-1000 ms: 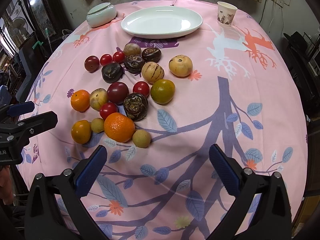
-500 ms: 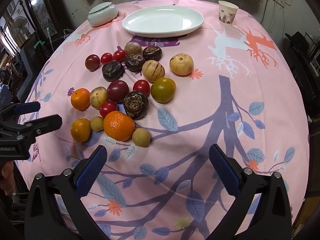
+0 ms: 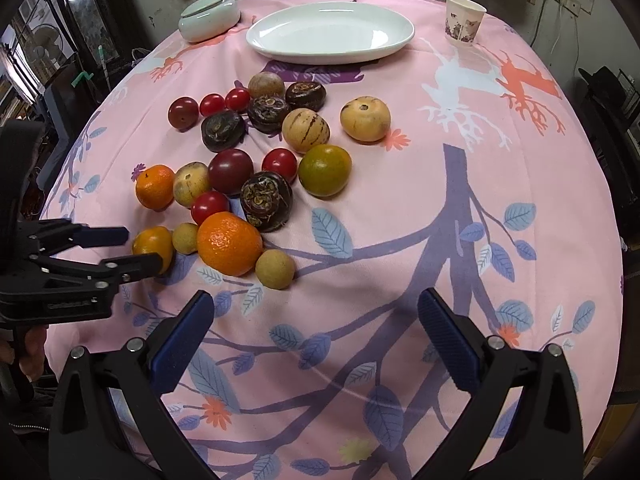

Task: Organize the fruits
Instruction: 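Grasp the orange-yellow tomato with the left tool while the right tool grasps a small tan fruit, then carry both held fruits over the white plate and open both tools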

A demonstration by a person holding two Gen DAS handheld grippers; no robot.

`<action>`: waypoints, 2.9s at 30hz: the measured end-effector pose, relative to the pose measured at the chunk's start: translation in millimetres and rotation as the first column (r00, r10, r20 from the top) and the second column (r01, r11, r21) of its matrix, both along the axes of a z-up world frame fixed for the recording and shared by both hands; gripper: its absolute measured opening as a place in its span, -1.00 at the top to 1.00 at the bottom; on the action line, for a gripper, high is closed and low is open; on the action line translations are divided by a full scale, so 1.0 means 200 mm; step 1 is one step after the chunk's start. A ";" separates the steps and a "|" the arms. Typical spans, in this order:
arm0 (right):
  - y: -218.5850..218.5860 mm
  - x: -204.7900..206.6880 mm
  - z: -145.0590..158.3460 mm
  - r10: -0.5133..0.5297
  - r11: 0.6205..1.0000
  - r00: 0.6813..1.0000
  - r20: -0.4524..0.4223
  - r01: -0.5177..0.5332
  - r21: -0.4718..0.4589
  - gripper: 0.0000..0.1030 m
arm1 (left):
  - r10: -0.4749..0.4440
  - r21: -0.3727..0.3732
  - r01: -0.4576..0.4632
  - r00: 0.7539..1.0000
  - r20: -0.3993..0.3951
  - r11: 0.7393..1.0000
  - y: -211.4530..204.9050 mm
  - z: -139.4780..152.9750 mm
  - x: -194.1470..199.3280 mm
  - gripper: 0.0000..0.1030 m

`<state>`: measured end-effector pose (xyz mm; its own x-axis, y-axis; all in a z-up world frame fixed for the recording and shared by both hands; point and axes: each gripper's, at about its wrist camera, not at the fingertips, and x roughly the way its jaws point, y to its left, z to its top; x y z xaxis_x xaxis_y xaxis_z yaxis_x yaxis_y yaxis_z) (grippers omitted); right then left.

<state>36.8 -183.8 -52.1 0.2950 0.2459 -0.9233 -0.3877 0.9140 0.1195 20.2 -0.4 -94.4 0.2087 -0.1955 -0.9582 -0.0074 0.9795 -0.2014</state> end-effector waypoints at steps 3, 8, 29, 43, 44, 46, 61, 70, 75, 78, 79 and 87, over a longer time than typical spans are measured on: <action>0.00 0.01 -0.01 0.001 1.000 1.000 -0.008 -0.001 -0.003 -0.97 | -0.020 -0.018 0.020 1.000 -0.003 1.000 -0.03 -0.02 0.01 0.24; 0.04 0.01 -0.02 0.071 0.997 0.997 -0.018 -0.071 0.034 -0.97 | 0.005 -0.009 -0.005 0.999 0.036 1.000 -0.01 0.02 0.01 0.25; 0.21 0.11 -0.21 0.230 0.973 0.968 -0.097 -0.231 -0.004 0.51 | 0.068 -0.076 -0.066 0.998 0.016 0.995 0.11 -0.02 0.02 0.25; 0.11 0.09 -0.09 0.208 0.978 0.974 -0.092 -0.205 0.041 0.51 | 0.041 -0.059 -0.036 0.995 0.094 0.998 0.09 0.11 0.02 0.25; 0.11 0.09 -0.07 0.205 0.978 0.975 -0.087 -0.201 0.047 0.51 | 0.035 -0.058 -0.029 0.994 0.106 0.998 0.08 0.13 0.03 0.25; 0.09 0.11 -0.03 0.194 0.980 0.978 -0.074 -0.190 0.053 0.51 | 0.025 -0.060 -0.017 0.992 0.125 0.998 0.07 0.17 0.04 0.25; 0.05 0.30 0.12 0.132 0.984 0.991 -0.004 -0.131 0.120 0.51 | 0.007 -0.086 0.012 0.976 0.218 0.996 0.07 0.37 0.15 0.25; 0.07 0.59 0.27 0.087 0.975 0.993 0.081 -0.102 0.199 0.51 | 0.008 -0.102 0.023 0.956 0.293 0.994 0.11 0.50 0.40 0.25; 0.13 0.85 0.35 0.070 0.969 0.988 0.139 -0.101 0.226 0.50 | 0.001 -0.100 0.035 0.942 0.335 0.994 0.11 0.53 0.65 0.25; 0.19 1.00 0.31 0.071 0.973 0.987 0.146 -0.101 0.207 0.50 | 0.003 -0.093 0.030 0.941 0.338 0.995 0.11 0.51 0.84 0.25; 0.21 1.05 0.29 0.074 0.973 0.988 0.137 -0.102 0.207 0.50 | 0.004 -0.100 0.031 0.941 0.338 0.995 0.12 0.49 0.89 0.25; 0.31 1.34 -0.03 0.027 0.992 0.999 0.037 -0.031 0.120 0.49 | 0.023 -0.086 0.000 0.964 0.266 0.996 0.11 0.26 1.29 0.24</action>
